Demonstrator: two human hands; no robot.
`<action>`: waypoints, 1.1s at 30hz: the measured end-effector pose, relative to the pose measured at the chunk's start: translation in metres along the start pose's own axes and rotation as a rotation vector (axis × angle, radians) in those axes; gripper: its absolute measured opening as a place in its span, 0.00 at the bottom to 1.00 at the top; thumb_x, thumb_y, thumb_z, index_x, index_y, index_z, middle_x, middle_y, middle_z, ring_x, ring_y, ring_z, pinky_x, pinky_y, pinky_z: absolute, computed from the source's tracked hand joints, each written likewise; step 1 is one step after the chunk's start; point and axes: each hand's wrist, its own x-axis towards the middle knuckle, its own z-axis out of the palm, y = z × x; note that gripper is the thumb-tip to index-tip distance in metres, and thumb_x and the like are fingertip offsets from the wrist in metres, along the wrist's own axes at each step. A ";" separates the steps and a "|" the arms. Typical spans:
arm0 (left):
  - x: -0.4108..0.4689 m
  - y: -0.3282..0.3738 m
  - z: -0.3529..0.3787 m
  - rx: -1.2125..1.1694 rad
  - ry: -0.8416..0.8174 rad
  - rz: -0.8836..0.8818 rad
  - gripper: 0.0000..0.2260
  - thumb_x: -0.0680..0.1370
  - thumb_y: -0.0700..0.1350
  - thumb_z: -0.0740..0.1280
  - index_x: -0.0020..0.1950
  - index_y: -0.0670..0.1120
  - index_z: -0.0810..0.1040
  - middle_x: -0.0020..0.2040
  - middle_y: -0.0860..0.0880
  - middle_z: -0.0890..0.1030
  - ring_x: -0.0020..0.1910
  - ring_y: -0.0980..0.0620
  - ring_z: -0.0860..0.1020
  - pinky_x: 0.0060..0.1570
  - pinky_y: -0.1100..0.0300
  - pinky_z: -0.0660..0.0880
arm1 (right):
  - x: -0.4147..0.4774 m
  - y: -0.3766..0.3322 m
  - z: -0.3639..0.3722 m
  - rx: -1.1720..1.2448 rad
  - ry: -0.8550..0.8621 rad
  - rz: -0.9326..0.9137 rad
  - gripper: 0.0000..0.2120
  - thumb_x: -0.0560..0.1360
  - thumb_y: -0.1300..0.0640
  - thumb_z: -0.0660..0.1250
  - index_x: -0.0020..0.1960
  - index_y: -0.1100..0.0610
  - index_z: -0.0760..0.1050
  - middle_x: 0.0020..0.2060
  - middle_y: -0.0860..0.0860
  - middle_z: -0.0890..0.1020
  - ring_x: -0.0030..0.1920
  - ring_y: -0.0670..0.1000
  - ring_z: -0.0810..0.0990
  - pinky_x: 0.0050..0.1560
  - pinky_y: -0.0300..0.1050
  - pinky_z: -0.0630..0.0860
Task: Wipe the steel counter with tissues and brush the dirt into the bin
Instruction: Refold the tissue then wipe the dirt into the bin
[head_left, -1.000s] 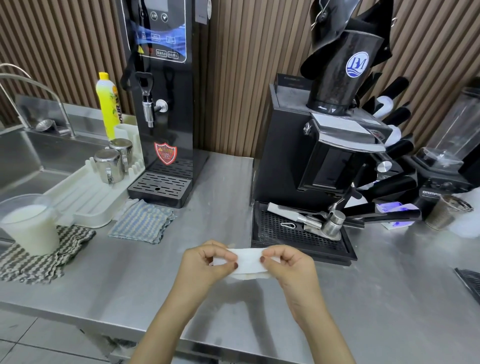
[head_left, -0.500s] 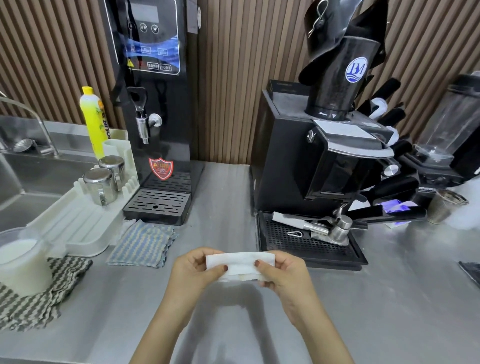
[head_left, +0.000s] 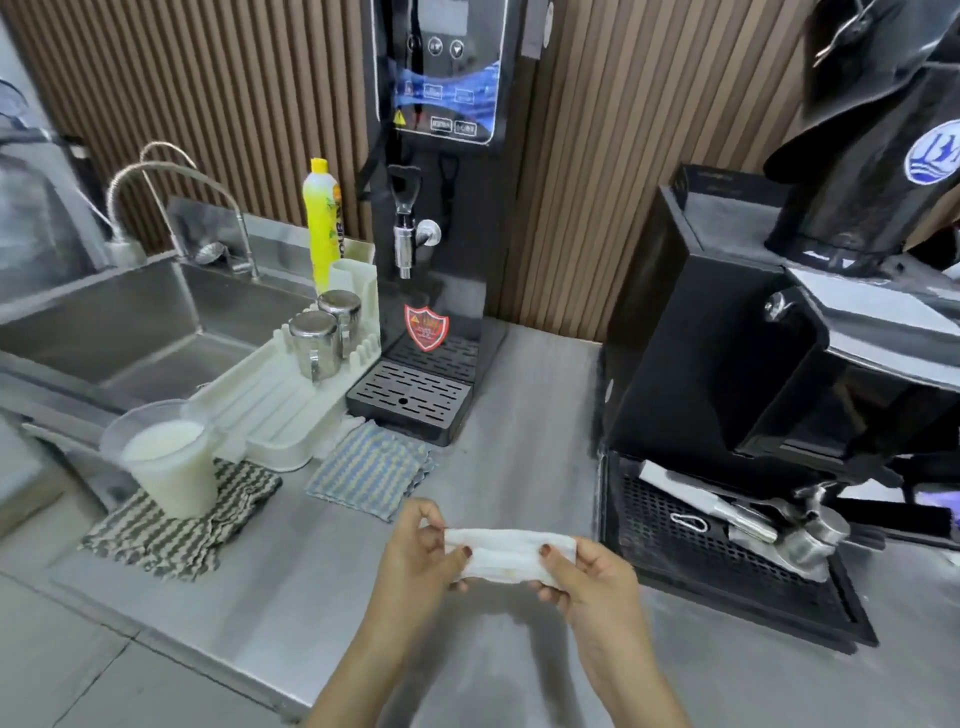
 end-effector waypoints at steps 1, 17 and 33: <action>-0.001 0.000 -0.003 -0.006 0.028 0.019 0.11 0.69 0.32 0.65 0.42 0.42 0.63 0.34 0.44 0.73 0.31 0.48 0.74 0.28 0.60 0.71 | 0.005 0.002 0.004 -0.017 -0.028 0.014 0.07 0.73 0.70 0.64 0.39 0.65 0.78 0.29 0.55 0.79 0.30 0.49 0.76 0.25 0.34 0.73; 0.081 -0.027 -0.095 0.217 0.322 -0.058 0.10 0.71 0.29 0.68 0.37 0.43 0.81 0.38 0.48 0.82 0.33 0.58 0.79 0.33 0.74 0.72 | 0.092 0.057 0.114 -0.504 -0.095 0.031 0.12 0.68 0.70 0.66 0.30 0.57 0.73 0.27 0.51 0.71 0.28 0.49 0.69 0.25 0.34 0.67; 0.154 -0.054 -0.163 0.630 0.312 -0.002 0.09 0.70 0.33 0.70 0.50 0.39 0.82 0.45 0.46 0.81 0.44 0.53 0.75 0.40 0.71 0.63 | 0.146 0.084 0.204 -0.908 -0.066 -0.123 0.11 0.72 0.67 0.63 0.52 0.60 0.76 0.40 0.49 0.74 0.42 0.48 0.73 0.41 0.34 0.68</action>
